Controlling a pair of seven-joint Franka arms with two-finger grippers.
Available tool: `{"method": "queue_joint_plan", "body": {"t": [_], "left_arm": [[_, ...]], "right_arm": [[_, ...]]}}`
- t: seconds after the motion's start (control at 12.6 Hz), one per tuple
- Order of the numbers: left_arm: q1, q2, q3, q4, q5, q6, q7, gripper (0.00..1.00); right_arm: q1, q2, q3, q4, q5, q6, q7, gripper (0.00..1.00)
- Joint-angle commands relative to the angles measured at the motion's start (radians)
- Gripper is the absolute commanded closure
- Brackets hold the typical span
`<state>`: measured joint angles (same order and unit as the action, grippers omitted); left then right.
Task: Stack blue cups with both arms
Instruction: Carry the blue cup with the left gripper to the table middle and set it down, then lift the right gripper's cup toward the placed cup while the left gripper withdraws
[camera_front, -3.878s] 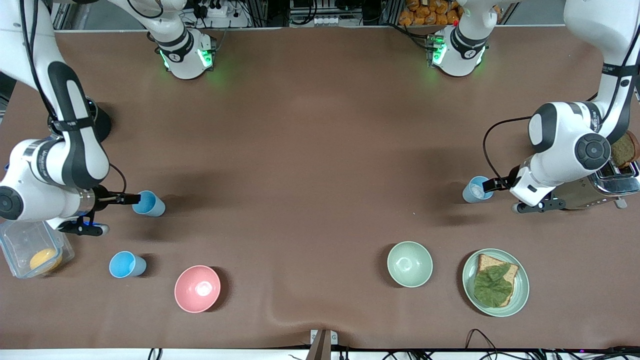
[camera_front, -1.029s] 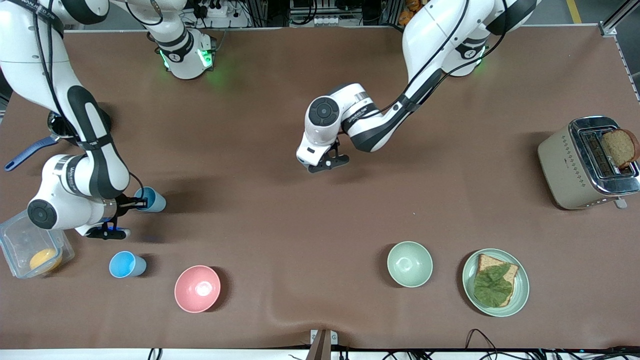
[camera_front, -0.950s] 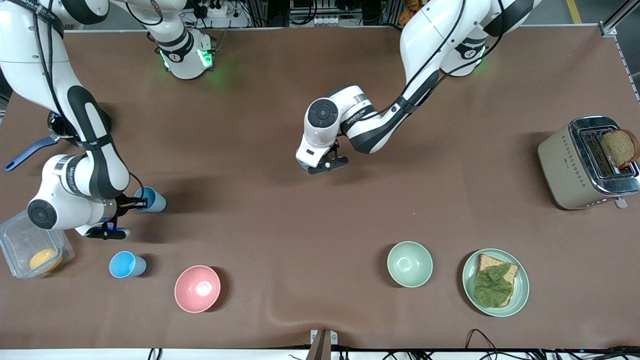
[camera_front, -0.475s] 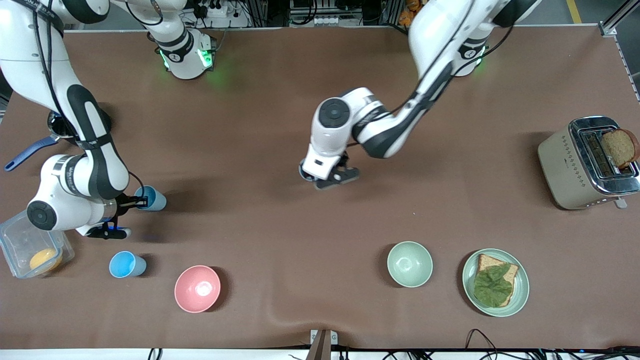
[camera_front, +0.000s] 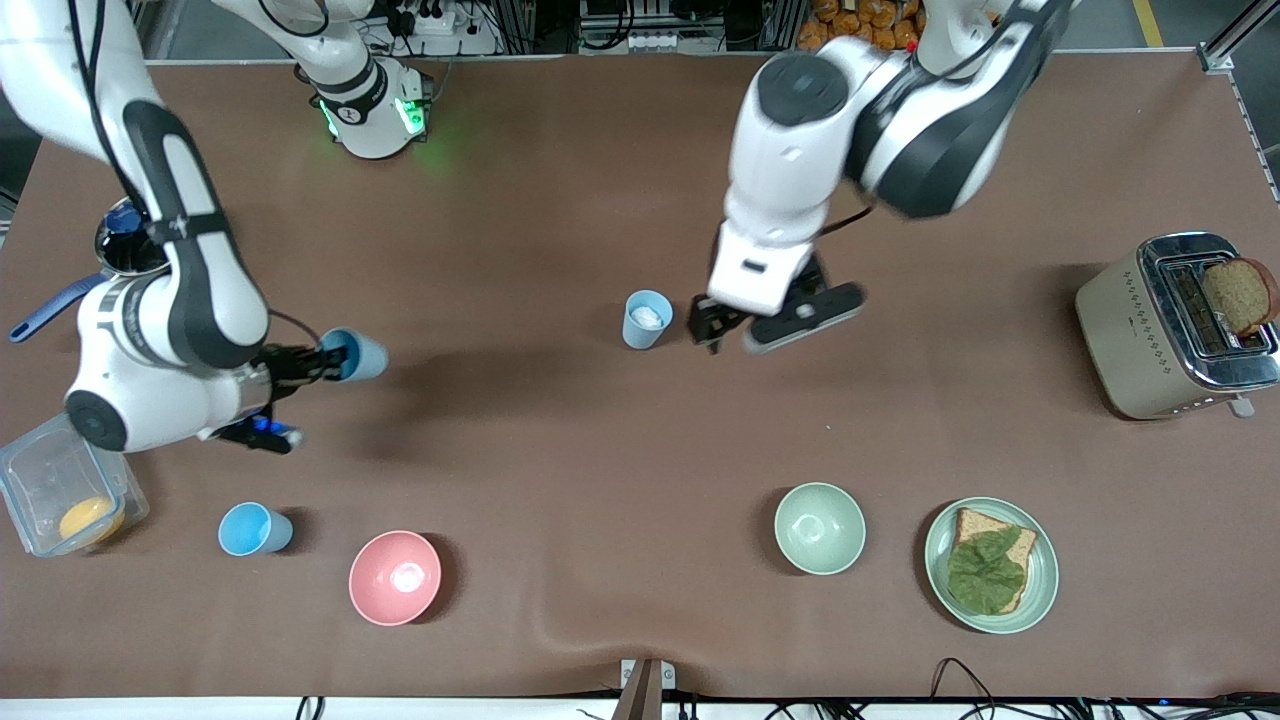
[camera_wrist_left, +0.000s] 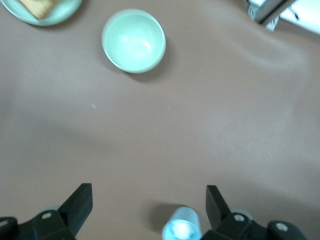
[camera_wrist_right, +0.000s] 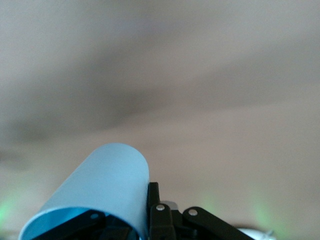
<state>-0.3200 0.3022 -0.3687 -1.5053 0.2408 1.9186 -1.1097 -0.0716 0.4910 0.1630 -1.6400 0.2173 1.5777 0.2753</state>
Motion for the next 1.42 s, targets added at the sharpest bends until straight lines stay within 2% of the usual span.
{"method": "queue_joint_plan", "body": {"t": [0.0, 0.16, 0.24, 0.32, 0.47, 0.55, 0.95, 1.11, 1.19, 1.35], "left_arm": [[0.094, -0.075, -0.004, -0.036, 0.002, -0.039, 0.146, 0.0], [0.16, -0.086, -0.004, -0.035, -0.026, -0.042, 0.261, 0.0], [0.204, -0.101, -0.006, -0.03, -0.035, -0.043, 0.324, 0.0], [0.237, -0.112, -0.004, -0.027, -0.04, -0.043, 0.387, 0.0], [0.31, -0.133, -0.004, -0.01, -0.041, -0.043, 0.506, 0.0], [0.34, -0.147, -0.006, -0.006, -0.05, -0.062, 0.565, 0.0], [0.412, -0.218, -0.004, -0.006, -0.072, -0.196, 0.726, 0.0], [0.446, -0.229, -0.003, -0.004, -0.116, -0.202, 0.752, 0.0], [0.456, -0.259, 0.014, -0.007, -0.158, -0.202, 0.789, 0.0], [0.371, -0.287, 0.147, -0.015, -0.185, -0.223, 0.862, 0.0]], "right_arm": [[0.148, -0.066, -0.002, -0.027, 0.056, -0.016, 0.219, 1.0], [0.33, -0.074, -0.006, -0.024, 0.054, 0.028, 0.458, 1.0], [0.363, -0.071, -0.005, -0.03, 0.057, 0.054, 0.514, 1.0], [0.383, -0.069, -0.002, -0.03, 0.076, 0.061, 0.54, 1.0], [0.447, -0.071, -0.005, -0.027, 0.189, 0.105, 0.614, 1.0], [0.485, -0.071, -0.003, -0.026, 0.206, 0.148, 0.677, 1.0], [0.559, -0.029, -0.007, -0.023, 0.206, 0.315, 0.784, 1.0], [0.585, 0.003, -0.007, -0.023, 0.2, 0.378, 0.798, 1.0], [0.587, 0.012, -0.007, -0.023, 0.195, 0.38, 0.798, 1.0], [0.595, 0.034, -0.008, -0.023, 0.191, 0.389, 0.798, 1.0]]}}
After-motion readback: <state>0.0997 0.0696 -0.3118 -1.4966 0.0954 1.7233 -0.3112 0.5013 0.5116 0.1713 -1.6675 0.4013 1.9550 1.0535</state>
